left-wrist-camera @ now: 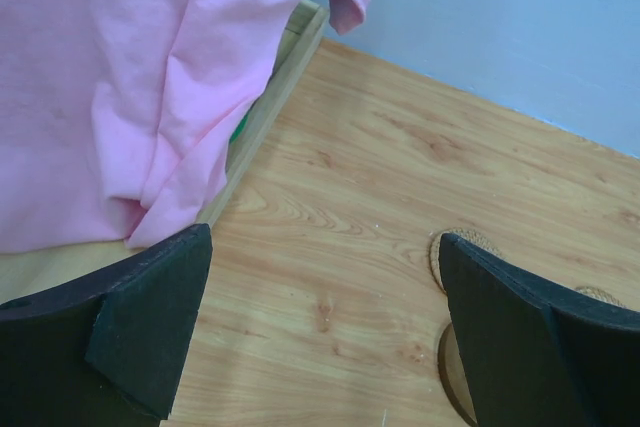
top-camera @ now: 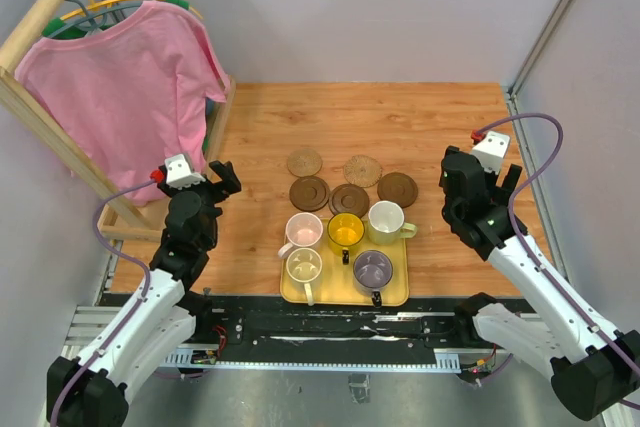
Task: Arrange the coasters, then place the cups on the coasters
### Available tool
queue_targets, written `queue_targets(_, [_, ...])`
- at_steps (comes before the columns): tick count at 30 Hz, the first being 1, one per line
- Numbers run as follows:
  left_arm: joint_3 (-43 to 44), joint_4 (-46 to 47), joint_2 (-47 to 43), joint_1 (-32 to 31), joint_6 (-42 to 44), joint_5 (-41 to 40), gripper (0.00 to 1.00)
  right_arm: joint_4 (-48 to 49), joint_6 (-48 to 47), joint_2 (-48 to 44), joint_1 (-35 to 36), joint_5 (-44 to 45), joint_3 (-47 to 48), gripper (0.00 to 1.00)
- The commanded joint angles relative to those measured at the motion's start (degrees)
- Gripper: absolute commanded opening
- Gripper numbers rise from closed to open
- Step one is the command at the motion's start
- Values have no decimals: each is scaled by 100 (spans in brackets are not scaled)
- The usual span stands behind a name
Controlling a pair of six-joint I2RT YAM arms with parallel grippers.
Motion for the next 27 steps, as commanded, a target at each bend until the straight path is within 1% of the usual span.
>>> queue_targets(1, [-69,185,2,-8,10,-169,100,18,223,-14,-73,267,-80,98])
queue_targets(10, [-87,227,25,-11,10,-184,100,30,312,-97,-73,203,-106,98])
queue_targets(15, [-76,246,65,-11,37,-118,100,149,197,-143,-72,58,-132,98])
queue_targets(18, [3,283,184,-12,109,77,100,286,-39,-39,-72,-130,-42,98])
queue_targets(21, [101,305,451,-8,109,427,100,325,-225,231,-73,-342,250,98])
queue_targets(25, [207,451,982,-11,-52,853,100,567,-448,664,-73,-578,575,98])
queue_targets(27, [284,546,1264,-8,-119,1192,100,771,-552,898,-73,-798,682,98])
